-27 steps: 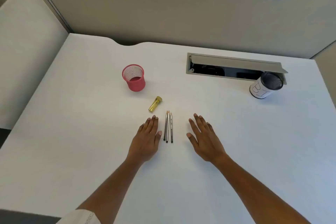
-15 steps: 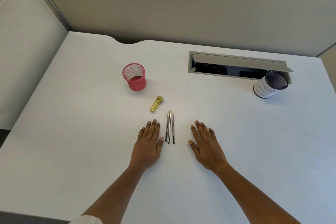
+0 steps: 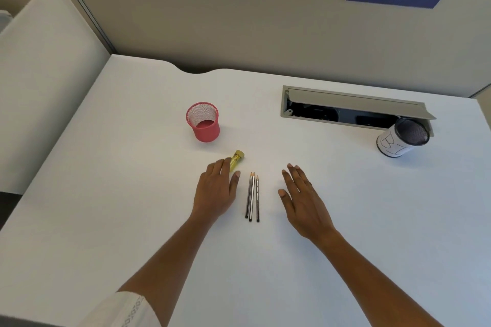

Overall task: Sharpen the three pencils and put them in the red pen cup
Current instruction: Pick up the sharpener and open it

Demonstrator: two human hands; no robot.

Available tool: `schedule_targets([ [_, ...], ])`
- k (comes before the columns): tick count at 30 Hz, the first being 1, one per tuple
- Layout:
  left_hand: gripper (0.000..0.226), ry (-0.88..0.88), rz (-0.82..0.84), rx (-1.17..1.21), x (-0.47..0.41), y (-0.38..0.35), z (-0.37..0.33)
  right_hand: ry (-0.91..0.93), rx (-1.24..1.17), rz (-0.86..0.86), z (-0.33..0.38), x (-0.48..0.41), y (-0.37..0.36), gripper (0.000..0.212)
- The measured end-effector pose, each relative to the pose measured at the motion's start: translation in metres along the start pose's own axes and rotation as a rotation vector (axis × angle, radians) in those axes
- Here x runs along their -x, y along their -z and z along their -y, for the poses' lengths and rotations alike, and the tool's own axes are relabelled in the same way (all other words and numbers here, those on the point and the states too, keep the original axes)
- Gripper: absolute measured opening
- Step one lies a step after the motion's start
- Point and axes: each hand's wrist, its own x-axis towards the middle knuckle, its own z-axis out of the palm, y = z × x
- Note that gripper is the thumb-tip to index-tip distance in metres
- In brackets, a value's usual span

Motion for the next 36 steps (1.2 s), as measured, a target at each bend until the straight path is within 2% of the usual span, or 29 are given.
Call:
schedule_targets([
  [9, 0.045, 0.164, 0.122, 0.051, -0.039, -0.013, 0.003, -0.022, -0.132, -0.128, 0.013, -0.005, 0.015, 0.054],
  [13, 0.04, 0.227, 0.097, 0.121, -0.042, -0.019, 0.001, -0.019, -0.155, -0.146, 0.012, -0.004, 0.014, 0.046],
  [18, 0.024, 0.224, 0.053, 0.172, -0.038, -0.025, 0.004, -0.039, -0.194, -0.139, 0.014, -0.003, 0.015, 0.04],
  [23, 0.023, 0.17, -0.001, 0.36, -0.032, -0.009, -0.005, -0.044, -0.235, -0.113, 0.019, -0.01, 0.021, 0.04],
  [27, 0.023, 0.025, -0.063, 0.458, -0.03, 0.022, -0.017, -0.013, -0.368, -0.145, 0.029, -0.02, 0.039, 0.036],
  [33, 0.028, -0.163, -0.076, 0.439, -0.016, 0.067, -0.036, 0.105, -0.594, -0.122, 0.049, -0.034, 0.072, 0.062],
  [36, 0.031, -0.237, -0.073, 0.412, -0.007, 0.077, -0.039, 0.148, -0.687, -0.073, 0.057, -0.032, 0.08, 0.062],
])
